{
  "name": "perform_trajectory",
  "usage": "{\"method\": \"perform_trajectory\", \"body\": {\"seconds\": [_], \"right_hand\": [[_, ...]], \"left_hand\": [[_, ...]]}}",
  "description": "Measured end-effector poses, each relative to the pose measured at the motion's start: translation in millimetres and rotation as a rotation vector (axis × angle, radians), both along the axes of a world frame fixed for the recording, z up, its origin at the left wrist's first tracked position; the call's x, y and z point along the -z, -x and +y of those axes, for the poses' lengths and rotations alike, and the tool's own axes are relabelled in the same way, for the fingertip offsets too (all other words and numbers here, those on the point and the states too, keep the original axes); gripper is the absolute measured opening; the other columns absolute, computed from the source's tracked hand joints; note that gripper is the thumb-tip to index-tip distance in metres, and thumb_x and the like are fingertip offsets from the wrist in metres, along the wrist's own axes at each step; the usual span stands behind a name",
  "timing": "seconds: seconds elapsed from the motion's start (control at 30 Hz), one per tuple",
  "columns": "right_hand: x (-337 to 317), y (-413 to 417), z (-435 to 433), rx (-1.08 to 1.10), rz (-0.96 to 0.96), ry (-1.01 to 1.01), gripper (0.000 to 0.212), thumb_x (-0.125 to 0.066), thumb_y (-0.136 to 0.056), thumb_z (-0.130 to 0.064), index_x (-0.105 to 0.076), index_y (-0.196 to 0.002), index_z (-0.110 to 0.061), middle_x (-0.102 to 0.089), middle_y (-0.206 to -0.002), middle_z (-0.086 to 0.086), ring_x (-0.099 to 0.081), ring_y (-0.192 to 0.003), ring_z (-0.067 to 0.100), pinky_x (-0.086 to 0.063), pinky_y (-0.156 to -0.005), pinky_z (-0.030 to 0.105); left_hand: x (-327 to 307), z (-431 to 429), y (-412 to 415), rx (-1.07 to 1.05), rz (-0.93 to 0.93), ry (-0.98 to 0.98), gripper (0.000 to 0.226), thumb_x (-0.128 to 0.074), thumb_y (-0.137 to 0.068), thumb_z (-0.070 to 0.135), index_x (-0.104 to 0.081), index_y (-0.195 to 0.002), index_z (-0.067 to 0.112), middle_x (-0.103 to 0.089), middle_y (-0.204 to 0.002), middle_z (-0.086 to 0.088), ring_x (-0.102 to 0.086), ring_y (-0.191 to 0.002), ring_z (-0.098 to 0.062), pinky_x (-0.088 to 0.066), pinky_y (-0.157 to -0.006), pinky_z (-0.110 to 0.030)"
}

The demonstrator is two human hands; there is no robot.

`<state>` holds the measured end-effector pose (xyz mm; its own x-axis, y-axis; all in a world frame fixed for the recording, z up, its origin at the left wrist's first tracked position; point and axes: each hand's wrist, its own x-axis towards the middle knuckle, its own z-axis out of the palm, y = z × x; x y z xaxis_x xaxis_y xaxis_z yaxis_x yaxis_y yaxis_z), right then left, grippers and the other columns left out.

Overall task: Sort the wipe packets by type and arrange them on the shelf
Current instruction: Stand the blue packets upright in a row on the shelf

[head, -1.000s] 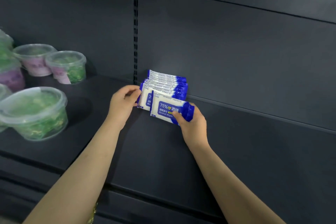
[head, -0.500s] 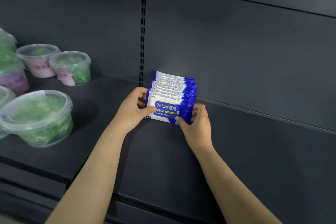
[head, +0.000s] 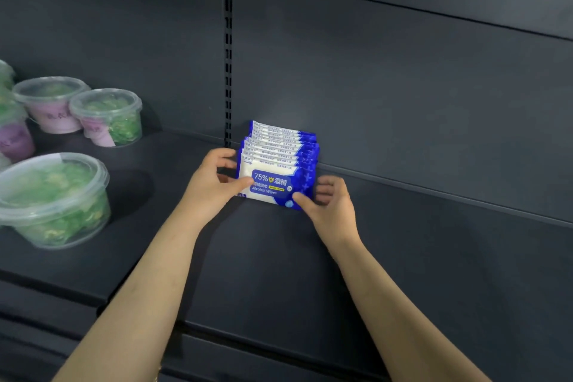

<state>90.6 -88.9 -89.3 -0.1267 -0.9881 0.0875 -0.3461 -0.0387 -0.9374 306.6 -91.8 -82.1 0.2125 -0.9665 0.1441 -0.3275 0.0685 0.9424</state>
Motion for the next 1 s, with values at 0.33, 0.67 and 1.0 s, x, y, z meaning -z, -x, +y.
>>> {"method": "perform_trajectory", "body": {"seconds": [0.33,0.67,1.0], "right_hand": [[-57.8,99.1,80.7,0.091,-0.445,0.032,0.042,-0.062,-0.096,-0.037,-0.054,-0.137,-0.031,-0.056,-0.123,-0.023,-0.052,-0.12,-0.005,-0.04,-0.113,0.036],[-80.4,293.4,243.6,0.392,-0.457,0.183,0.028,-0.054,-0.1,-0.041,-0.054,-0.128,-0.041,-0.055,-0.139,-0.015,-0.05,-0.129,0.007,-0.044,-0.105,0.033],[-41.0,449.0,433.6,0.74,-0.447,0.137,0.042,-0.05,-0.101,-0.046,-0.046,-0.141,-0.033,-0.049,-0.145,-0.007,-0.045,-0.134,0.017,-0.041,-0.108,0.041]], "left_hand": [[-26.5,66.6,76.4,-0.05,0.315,0.211,0.029,-0.07,-0.087,0.031,-0.06,-0.112,0.04,-0.064,-0.112,0.015,-0.063,-0.097,-0.005,-0.054,-0.093,-0.041],[-59.6,153.8,287.8,0.341,0.436,0.029,0.026,-0.064,-0.094,0.032,-0.059,-0.119,0.034,-0.062,-0.122,0.013,-0.059,-0.117,-0.01,-0.053,-0.093,-0.035],[-32.9,299.6,483.0,0.718,0.415,-0.226,0.03,-0.061,-0.095,0.039,-0.056,-0.124,0.033,-0.06,-0.128,0.009,-0.06,-0.113,-0.009,-0.053,-0.096,-0.037]]}}
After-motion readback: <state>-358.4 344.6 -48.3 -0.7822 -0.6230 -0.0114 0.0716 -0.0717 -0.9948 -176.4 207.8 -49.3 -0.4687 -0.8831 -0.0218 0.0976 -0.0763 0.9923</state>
